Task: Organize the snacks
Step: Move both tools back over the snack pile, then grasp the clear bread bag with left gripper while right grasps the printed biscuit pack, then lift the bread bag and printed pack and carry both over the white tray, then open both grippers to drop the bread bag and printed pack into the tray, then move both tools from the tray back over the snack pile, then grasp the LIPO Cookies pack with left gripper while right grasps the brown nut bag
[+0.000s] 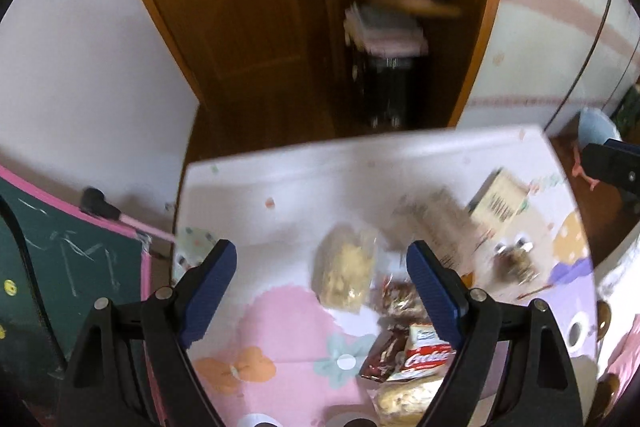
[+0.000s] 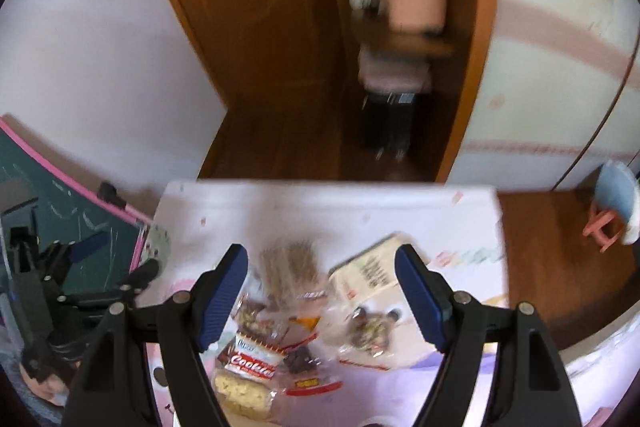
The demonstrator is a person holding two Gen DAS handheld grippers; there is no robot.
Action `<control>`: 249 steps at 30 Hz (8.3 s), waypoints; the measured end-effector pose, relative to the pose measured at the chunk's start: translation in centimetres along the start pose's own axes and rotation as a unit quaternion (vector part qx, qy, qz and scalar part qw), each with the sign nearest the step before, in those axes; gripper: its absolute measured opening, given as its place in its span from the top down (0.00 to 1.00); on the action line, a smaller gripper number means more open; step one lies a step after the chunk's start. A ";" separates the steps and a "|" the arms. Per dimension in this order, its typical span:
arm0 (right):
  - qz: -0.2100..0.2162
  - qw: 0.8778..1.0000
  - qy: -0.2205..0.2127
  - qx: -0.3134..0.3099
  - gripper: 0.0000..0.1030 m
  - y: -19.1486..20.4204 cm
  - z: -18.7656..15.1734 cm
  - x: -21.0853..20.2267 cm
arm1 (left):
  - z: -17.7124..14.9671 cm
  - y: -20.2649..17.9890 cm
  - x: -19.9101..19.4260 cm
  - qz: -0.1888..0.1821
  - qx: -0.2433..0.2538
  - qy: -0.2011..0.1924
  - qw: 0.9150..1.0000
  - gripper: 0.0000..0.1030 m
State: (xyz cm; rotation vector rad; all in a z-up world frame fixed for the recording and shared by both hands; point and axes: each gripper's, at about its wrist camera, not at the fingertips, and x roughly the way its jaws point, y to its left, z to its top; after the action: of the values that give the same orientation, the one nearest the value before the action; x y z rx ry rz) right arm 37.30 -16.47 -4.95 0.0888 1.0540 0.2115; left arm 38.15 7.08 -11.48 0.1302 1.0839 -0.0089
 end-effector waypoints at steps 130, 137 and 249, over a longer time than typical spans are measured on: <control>-0.093 0.988 0.125 0.017 0.32 1.6 -35.3 -4.9 | -30.6 -6.5 -14.4 -0.084 0.005 -0.026 0.996 0.40; -0.086 0.991 0.104 0.009 0.24 1.8 -34.7 -5.7 | -30.0 -6.4 -15.3 -0.060 0.000 -0.063 0.996 0.19; 0.019 0.979 0.141 0.149 0.59 -6.4 -13.5 10.5 | -12.7 -7.7 2.8 -0.124 -0.066 0.047 0.989 0.57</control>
State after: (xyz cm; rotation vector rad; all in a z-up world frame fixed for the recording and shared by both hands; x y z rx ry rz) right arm 31.38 -20.84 -21.67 0.3574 1.3626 0.1001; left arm 27.72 1.04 -20.60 -0.1248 1.1860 -0.1567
